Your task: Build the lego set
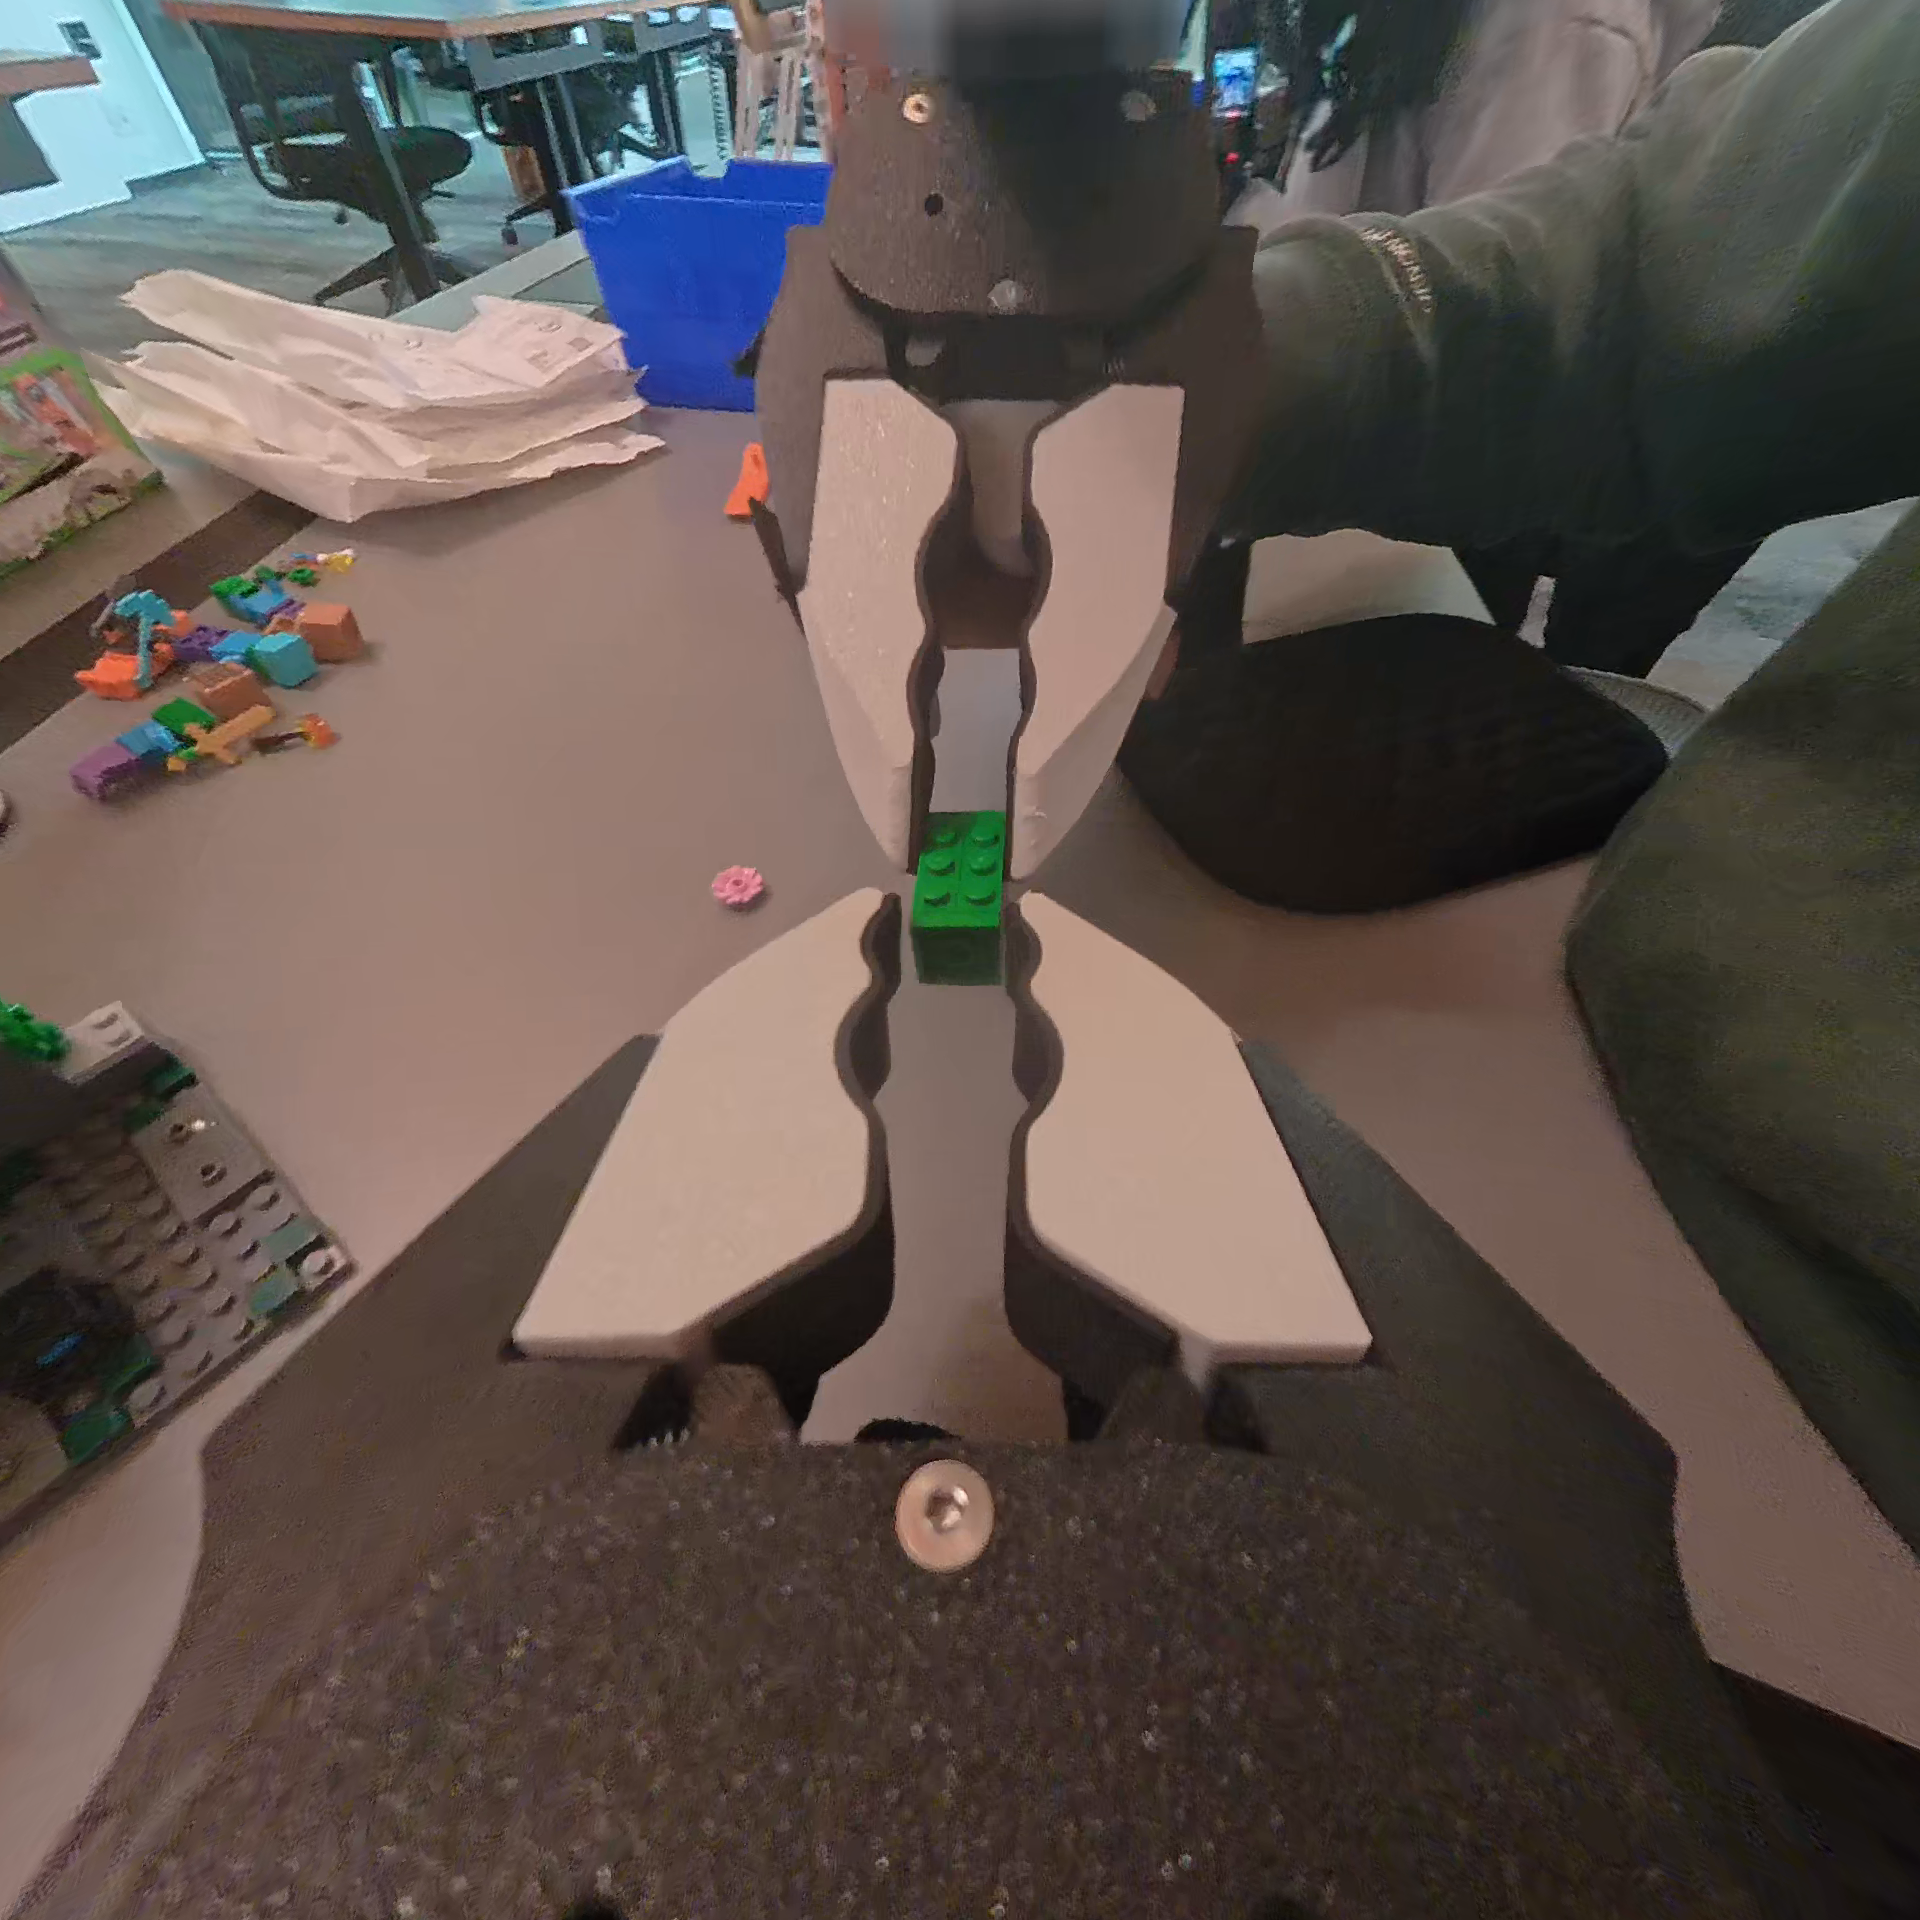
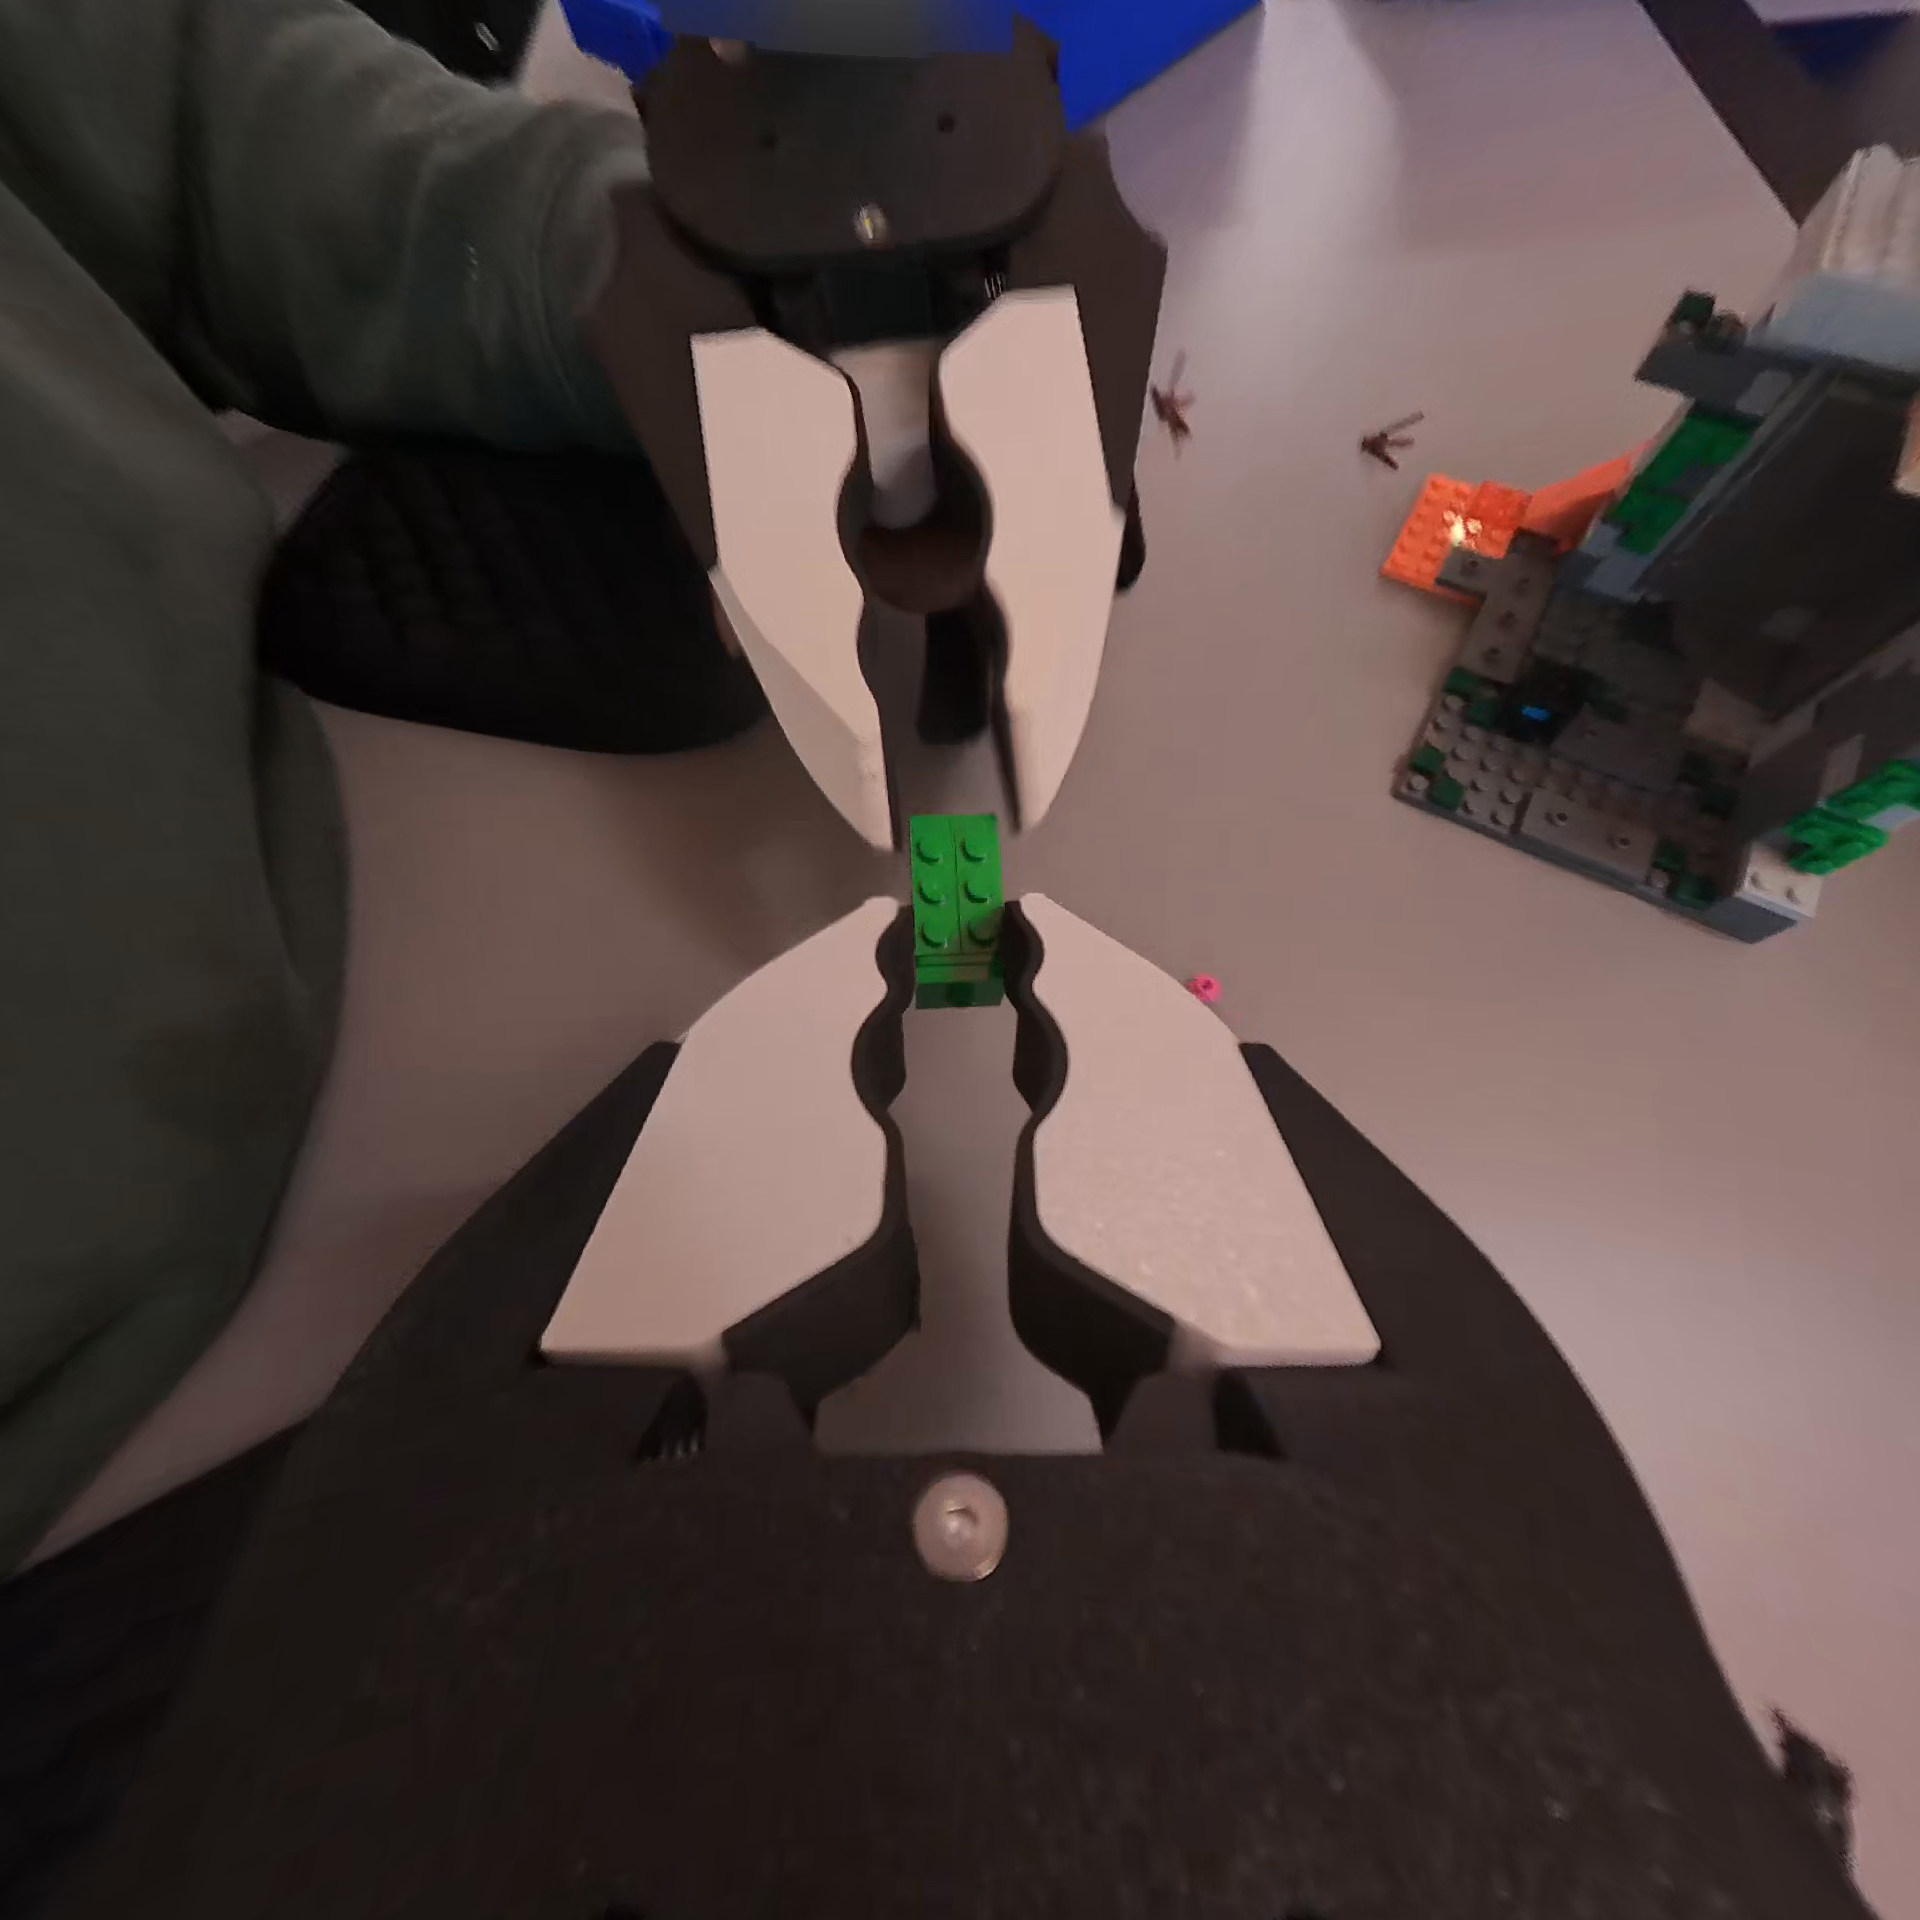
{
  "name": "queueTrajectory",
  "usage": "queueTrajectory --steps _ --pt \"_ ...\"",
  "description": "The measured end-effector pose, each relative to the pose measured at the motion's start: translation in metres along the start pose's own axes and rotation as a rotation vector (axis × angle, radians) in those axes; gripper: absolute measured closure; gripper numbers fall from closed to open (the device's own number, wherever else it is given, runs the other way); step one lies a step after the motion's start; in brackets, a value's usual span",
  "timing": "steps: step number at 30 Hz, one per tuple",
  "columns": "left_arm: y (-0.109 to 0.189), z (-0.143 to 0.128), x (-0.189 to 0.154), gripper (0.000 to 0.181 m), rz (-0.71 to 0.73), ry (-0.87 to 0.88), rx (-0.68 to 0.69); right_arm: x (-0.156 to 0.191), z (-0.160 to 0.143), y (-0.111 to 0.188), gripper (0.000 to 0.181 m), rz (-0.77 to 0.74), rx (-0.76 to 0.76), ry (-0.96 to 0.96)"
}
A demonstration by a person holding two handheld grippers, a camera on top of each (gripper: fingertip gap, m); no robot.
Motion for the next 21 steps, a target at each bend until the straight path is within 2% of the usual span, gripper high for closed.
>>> queueTrajectory --steps 2,6,10,16,21 --pt "0.003 -0.004 0.004 0.157 0.034 0.003 0.007 -0.003 -0.005 -0.003 0.165 -0.009 0.006 -0.005" --pt "0.008 -0.012 0.009 0.156 0.074 0.013 0.021 -0.005 -0.016 -0.012 0.165 -0.021 0.058 -0.001" --pt "0.007 -0.015 0.009 0.157 0.081 0.017 0.054 -0.004 -0.018 -0.019 0.165 -0.027 0.190 0.049" --pt "-0.007 -0.015 0.000 0.158 0.052 -0.012 0.135 0.005 0.006 -0.024 0.165 -0.006 0.454 0.188" --pt "-0.019 -0.016 -0.010 0.163 0.047 -0.085 0.243 0.012 0.022 -0.035 0.165 0.016 0.578 0.260"
Point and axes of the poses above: each gripper's, where its closed fingertips meet, y back along the fingers, z out of its top, x = y × z across the jaws, the point moved 9 cm from there along y, back along the fingers, and after that the axes turned 1 degree about z, right-handed, at the moved point
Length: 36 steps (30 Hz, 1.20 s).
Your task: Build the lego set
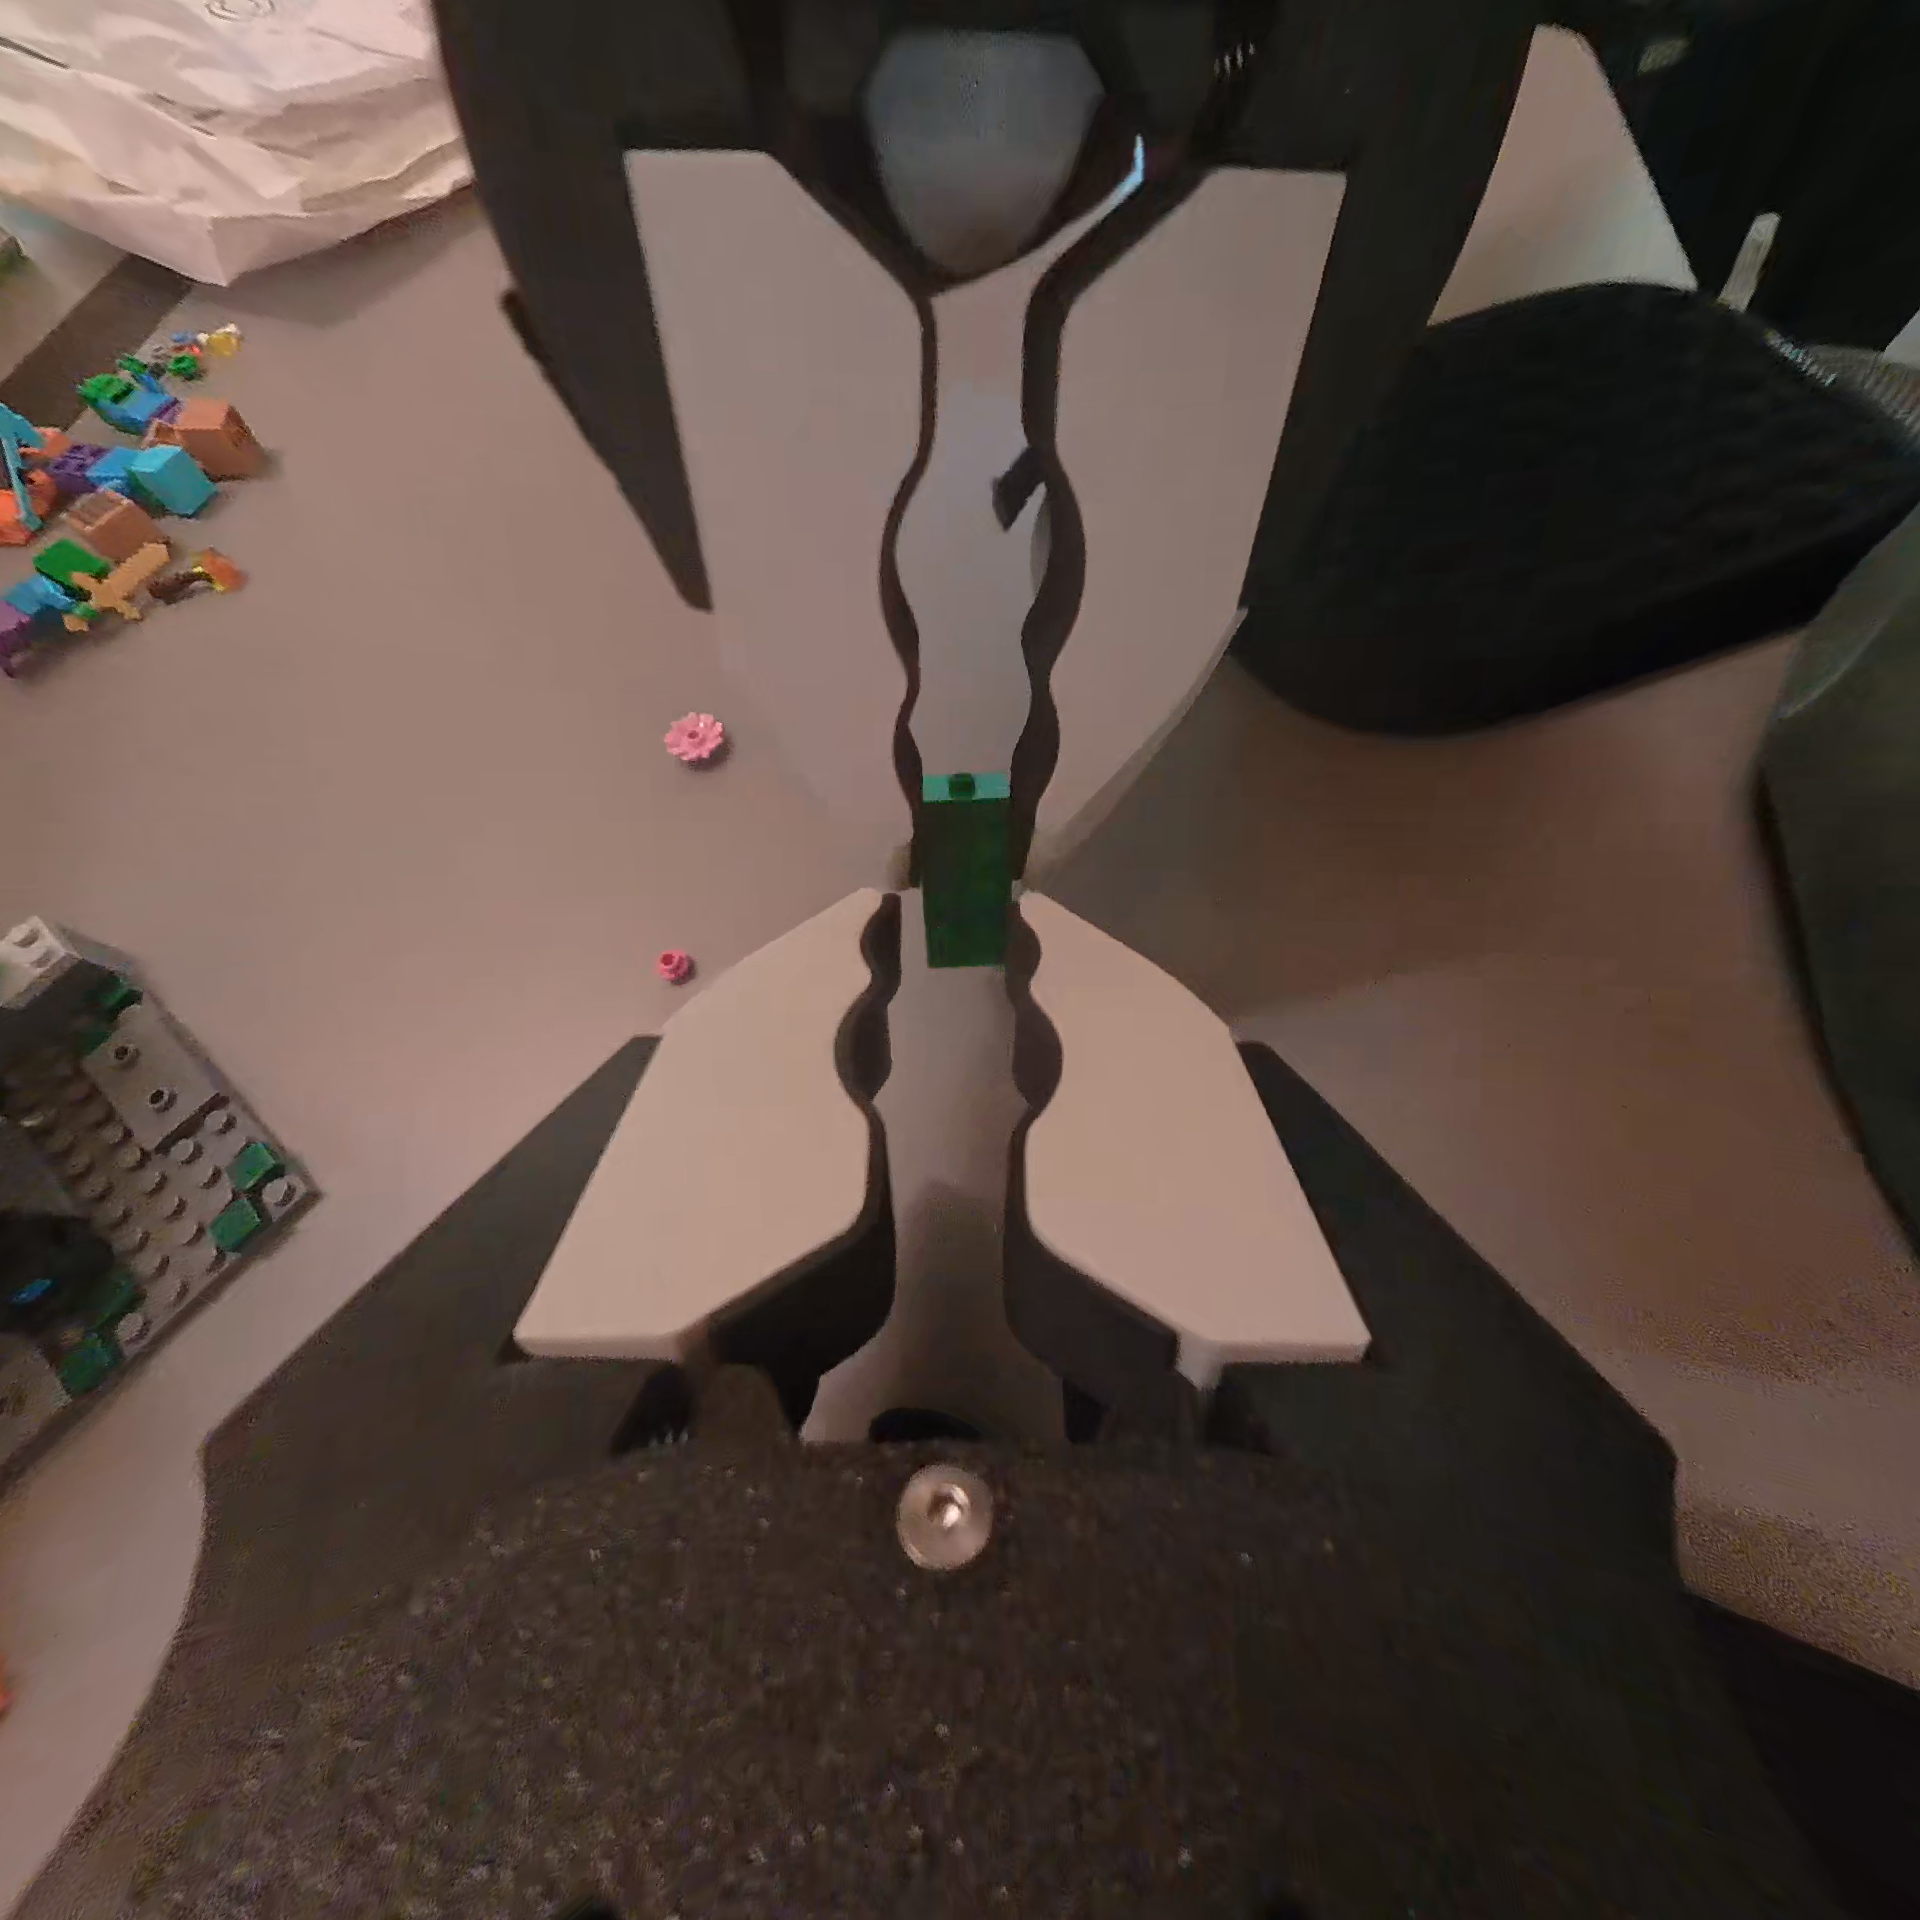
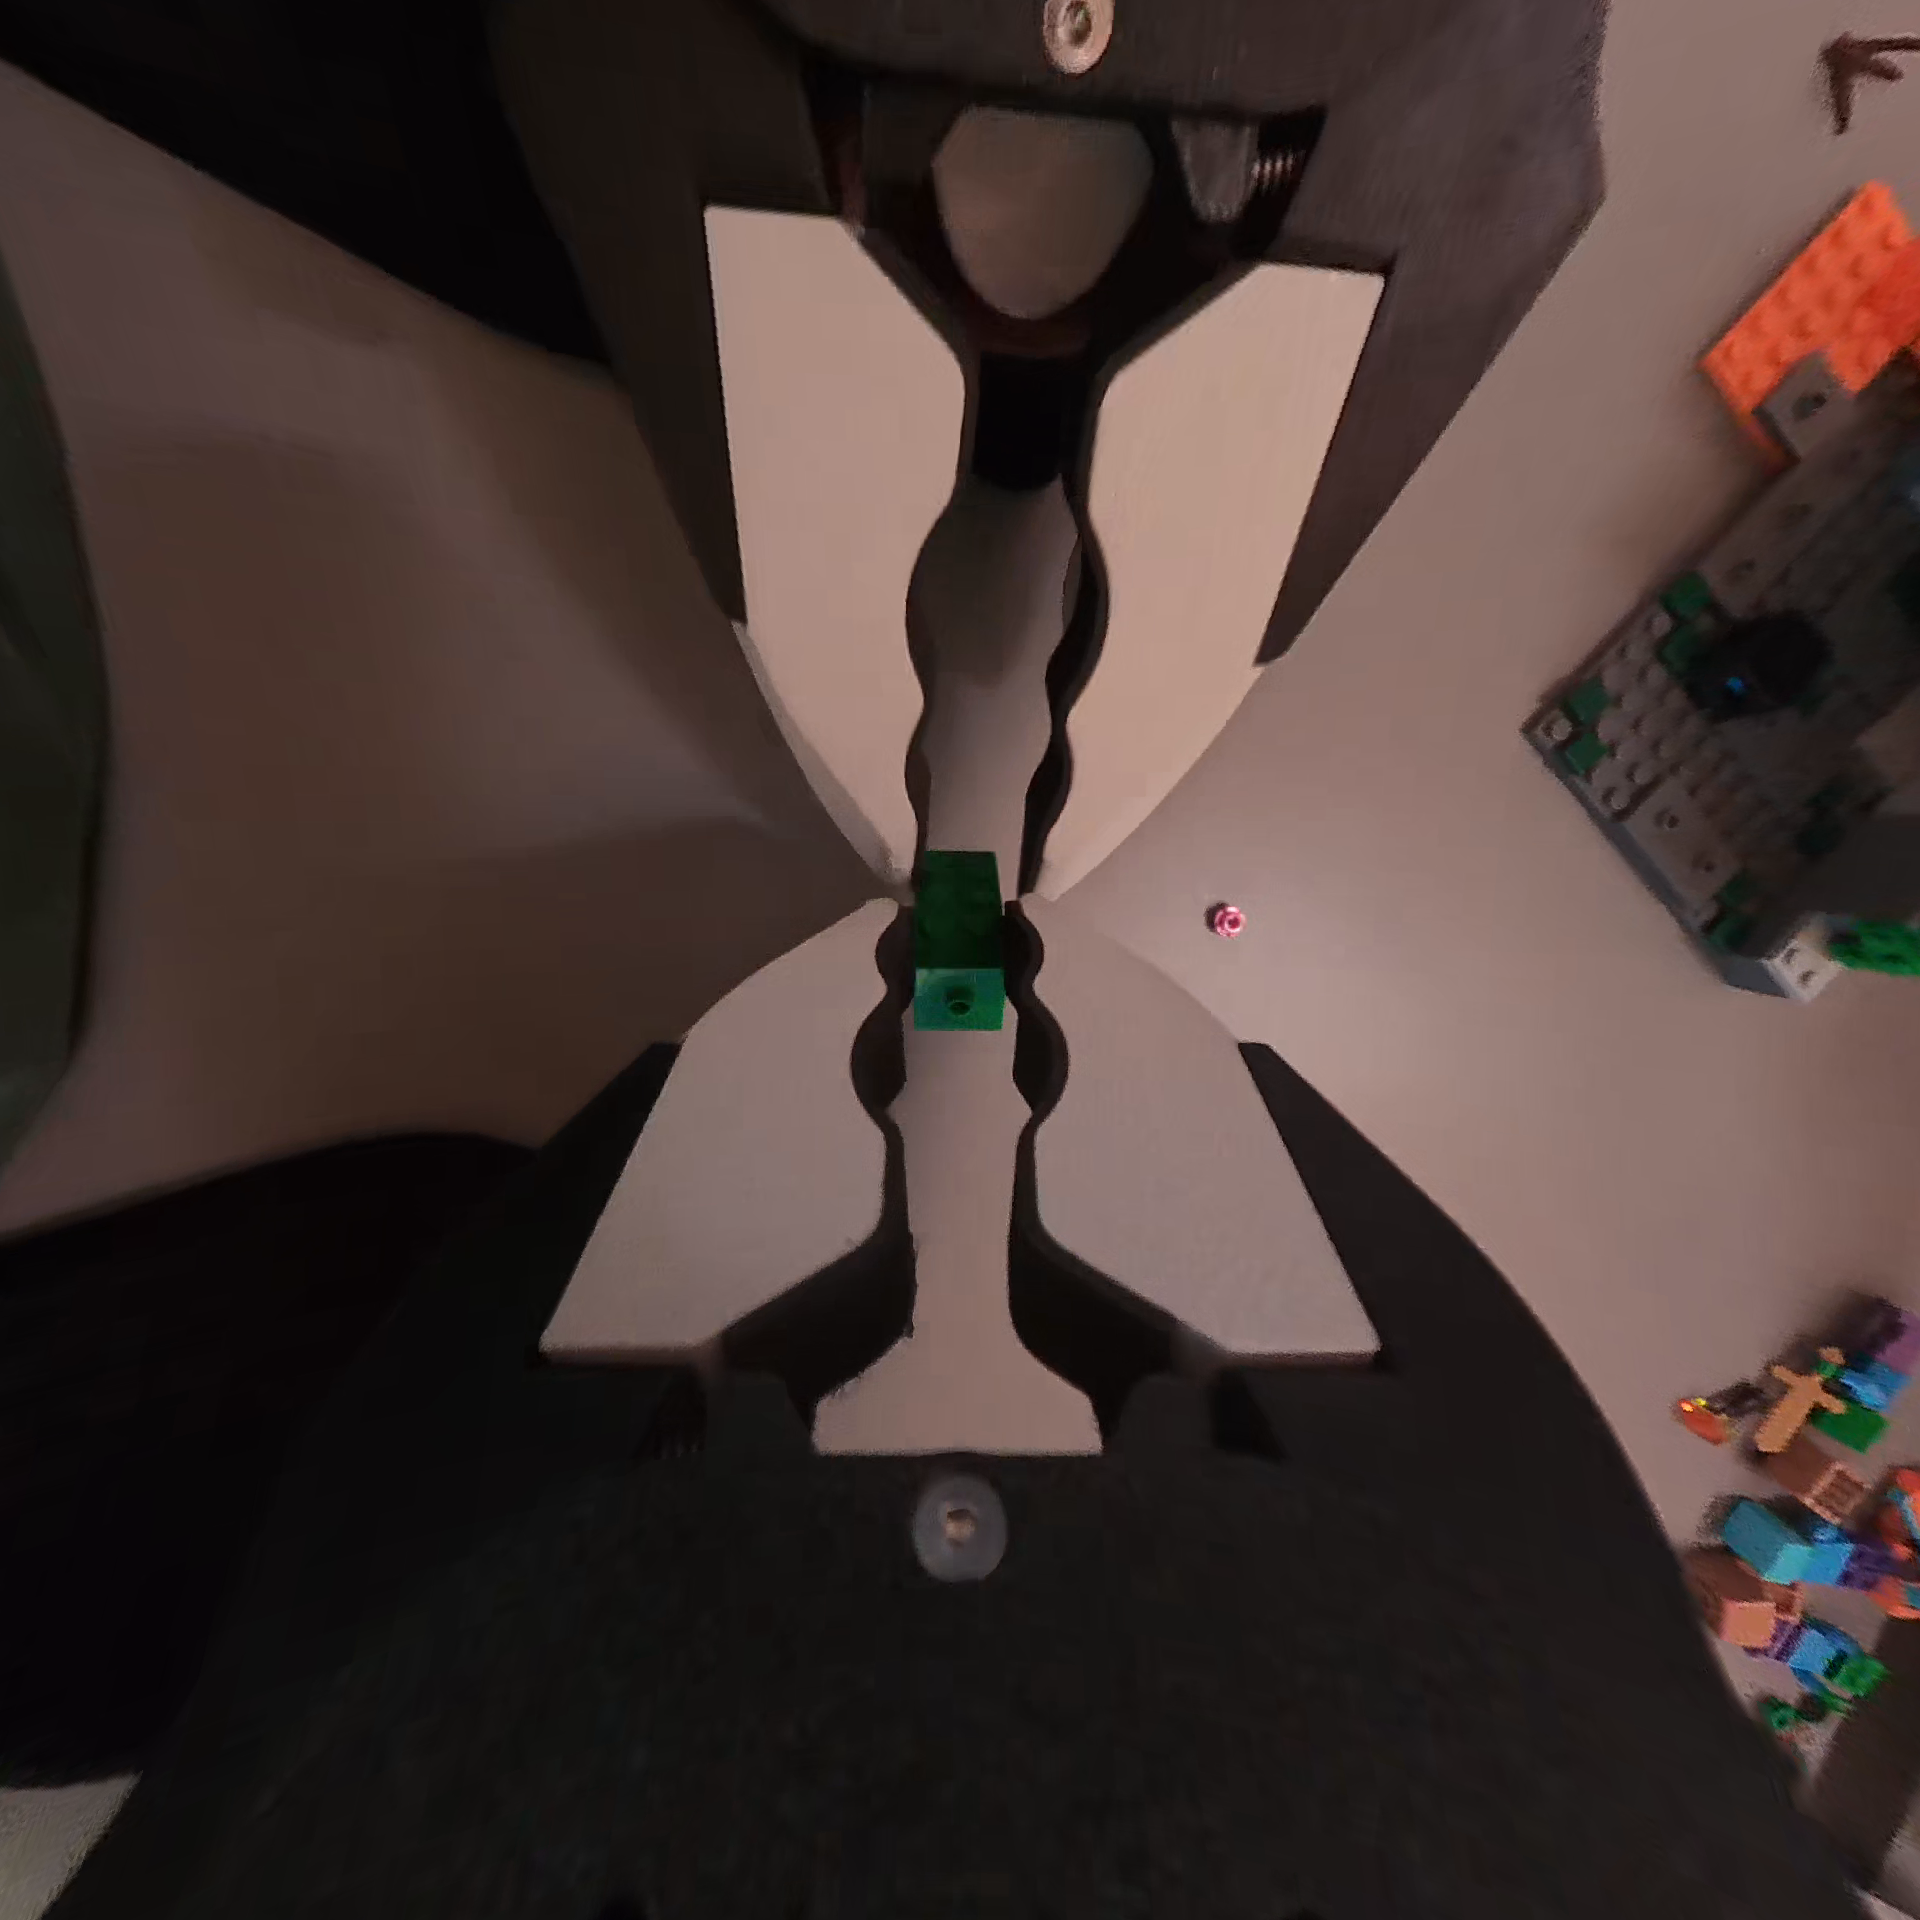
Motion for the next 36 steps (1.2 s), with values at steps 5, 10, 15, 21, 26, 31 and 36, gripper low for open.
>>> queueTrajectory --steps 5,10,15,21,26,31,36 --pt "0.000 -0.002 -0.004 0.159 0.004 -0.019 0.040 0.002 0.005 -0.004 0.165 0.033 0.047 0.004" --pt "-0.001 -0.002 -0.005 0.154 -0.001 -0.015 0.049 0.004 0.008 -0.003 0.165 0.047 0.072 0.004" --pt "-0.006 -0.007 -0.009 0.148 -0.046 -0.011 0.095 0.001 0.011 -0.001 0.165 0.061 0.048 -0.019" --pt "-0.006 -0.008 -0.008 0.164 -0.046 0.002 0.090 0.001 0.014 -0.002 0.165 0.073 0.030 -0.021" --pt "0.004 -0.005 -0.002 0.164 -0.035 0.041 -0.023 -0.006 0.011 0.014 0.162 0.067 -0.141 -0.079" --pt "0.018 -0.001 0.006 0.165 0.009 0.082 -0.170 -0.016 -0.008 0.041 0.151 0.037 -0.423 -0.185" --pt "0.022 0.005 0.007 0.165 0.004 0.089 -0.244 -0.010 -0.024 0.039 0.150 0.058 -0.580 -0.254"
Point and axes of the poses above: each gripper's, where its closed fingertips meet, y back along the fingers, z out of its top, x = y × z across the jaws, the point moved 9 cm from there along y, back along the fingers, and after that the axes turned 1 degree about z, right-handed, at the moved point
